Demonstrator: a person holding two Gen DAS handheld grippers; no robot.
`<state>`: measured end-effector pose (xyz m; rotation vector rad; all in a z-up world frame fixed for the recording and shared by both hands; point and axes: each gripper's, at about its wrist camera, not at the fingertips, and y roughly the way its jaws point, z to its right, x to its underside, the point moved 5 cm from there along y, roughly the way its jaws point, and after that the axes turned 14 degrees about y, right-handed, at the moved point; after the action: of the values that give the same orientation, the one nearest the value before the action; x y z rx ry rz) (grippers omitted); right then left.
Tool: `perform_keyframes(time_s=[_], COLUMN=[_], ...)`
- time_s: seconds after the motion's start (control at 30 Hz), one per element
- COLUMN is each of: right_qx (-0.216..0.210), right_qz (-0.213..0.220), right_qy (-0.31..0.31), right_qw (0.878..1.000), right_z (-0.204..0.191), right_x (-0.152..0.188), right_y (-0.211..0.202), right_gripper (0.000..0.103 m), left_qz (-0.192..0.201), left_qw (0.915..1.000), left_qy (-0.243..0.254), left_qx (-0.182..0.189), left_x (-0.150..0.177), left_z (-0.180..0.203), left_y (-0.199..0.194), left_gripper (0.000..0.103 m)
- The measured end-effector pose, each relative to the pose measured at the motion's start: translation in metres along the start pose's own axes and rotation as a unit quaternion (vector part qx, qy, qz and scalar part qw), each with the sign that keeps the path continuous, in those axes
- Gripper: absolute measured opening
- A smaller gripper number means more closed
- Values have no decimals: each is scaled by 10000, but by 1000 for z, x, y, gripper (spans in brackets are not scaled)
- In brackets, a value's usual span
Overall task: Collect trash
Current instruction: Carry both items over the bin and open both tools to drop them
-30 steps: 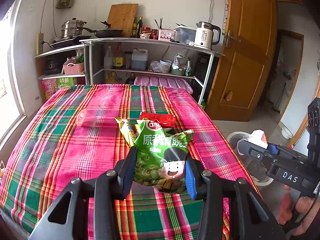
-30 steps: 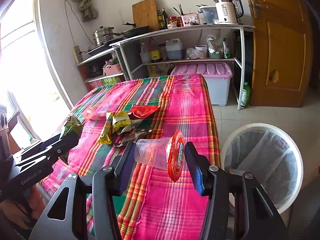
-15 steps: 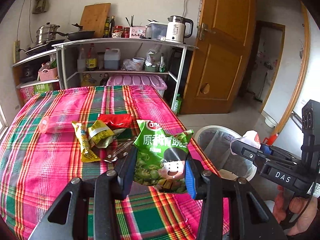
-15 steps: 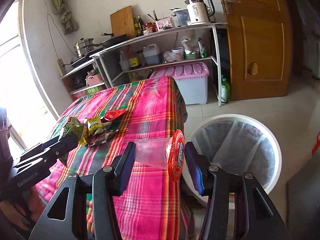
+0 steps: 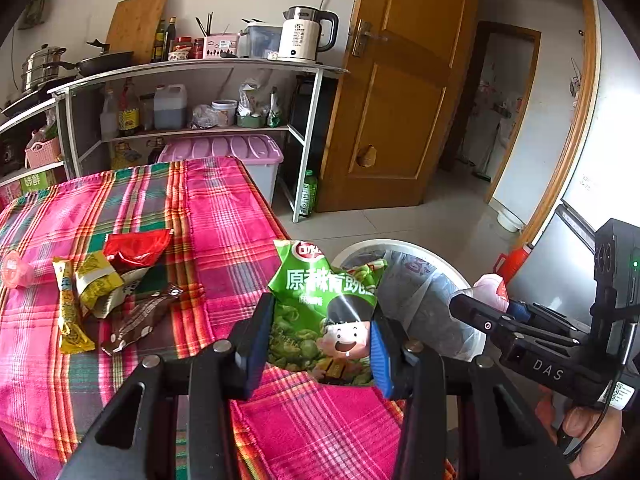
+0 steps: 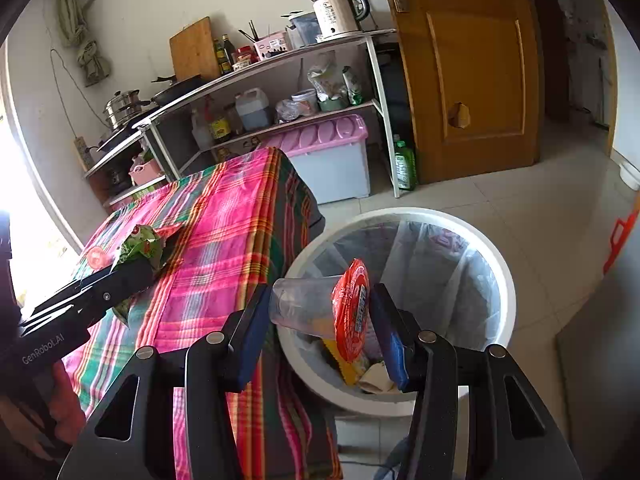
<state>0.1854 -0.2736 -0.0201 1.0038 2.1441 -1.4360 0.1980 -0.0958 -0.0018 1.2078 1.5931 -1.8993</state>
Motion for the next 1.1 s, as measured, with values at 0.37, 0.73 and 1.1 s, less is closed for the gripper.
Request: perform_keyframes(time_s=[0.37,0.73,1.1], right_qx=[352,560,641], right_qz=[-57,-230,-203], right_qy=[340,572,666], right_qw=[9988,9965,9955], right_z=[46,75,81], right_x=[-8,-9,-9], right_y=[16,32,35], right_gripper=[51,51,56], left_qz=[-250,-587,-690], left_qw=[9986,9952,9942], left_qy=[180,233,109], left_qx=[438,754,821], left_x=[-8,-9,-8], left_z=[32,57,59], left_y=[43,78,86], left_gripper=[45,46,59])
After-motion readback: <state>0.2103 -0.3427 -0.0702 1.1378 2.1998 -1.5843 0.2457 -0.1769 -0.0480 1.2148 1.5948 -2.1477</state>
